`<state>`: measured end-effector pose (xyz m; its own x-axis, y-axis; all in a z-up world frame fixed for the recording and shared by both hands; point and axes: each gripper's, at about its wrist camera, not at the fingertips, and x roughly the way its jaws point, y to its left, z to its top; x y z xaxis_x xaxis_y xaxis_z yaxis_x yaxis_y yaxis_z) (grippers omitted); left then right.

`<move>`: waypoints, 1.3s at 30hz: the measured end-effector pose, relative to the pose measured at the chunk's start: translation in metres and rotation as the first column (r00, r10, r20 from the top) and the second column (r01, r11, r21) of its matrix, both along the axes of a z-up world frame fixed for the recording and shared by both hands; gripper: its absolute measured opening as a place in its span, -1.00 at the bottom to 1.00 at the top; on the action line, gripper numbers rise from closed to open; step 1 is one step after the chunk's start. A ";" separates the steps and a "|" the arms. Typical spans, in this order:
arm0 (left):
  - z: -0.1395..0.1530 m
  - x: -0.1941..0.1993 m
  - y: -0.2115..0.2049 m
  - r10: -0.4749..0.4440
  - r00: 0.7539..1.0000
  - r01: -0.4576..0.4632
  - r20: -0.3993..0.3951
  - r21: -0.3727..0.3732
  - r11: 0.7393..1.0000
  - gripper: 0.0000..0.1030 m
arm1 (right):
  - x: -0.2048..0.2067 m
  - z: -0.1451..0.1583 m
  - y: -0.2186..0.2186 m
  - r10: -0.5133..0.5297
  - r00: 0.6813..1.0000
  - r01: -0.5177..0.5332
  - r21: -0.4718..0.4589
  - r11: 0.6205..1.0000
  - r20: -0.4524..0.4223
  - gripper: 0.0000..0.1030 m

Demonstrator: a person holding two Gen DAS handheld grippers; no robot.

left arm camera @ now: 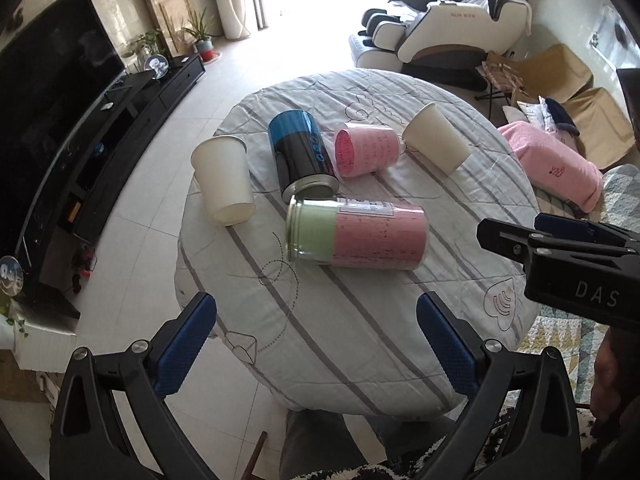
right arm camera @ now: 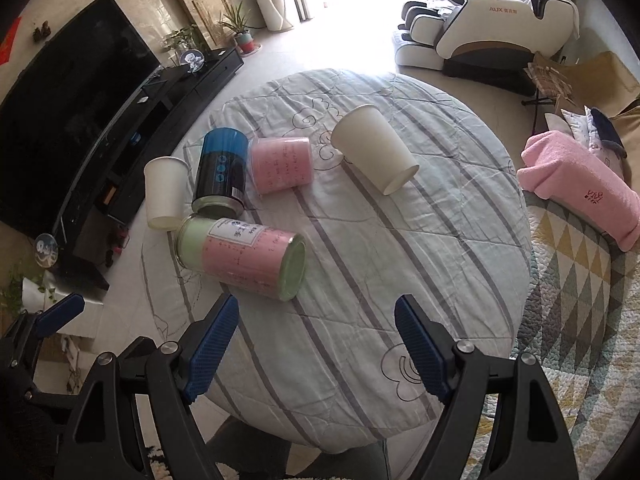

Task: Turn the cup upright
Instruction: 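Close the right tool around the blue-and-black tumbler's body, then lift the tumbler with the right tool and carry it over the table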

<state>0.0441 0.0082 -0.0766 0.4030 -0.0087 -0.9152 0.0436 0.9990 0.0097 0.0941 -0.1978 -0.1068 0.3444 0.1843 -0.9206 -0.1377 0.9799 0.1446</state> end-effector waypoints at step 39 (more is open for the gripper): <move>-0.053 0.118 0.189 0.021 0.989 -0.032 -0.149 -0.072 0.997 0.99 | 0.142 -0.092 0.175 -0.099 0.987 0.087 -0.100 0.991 -0.125 0.38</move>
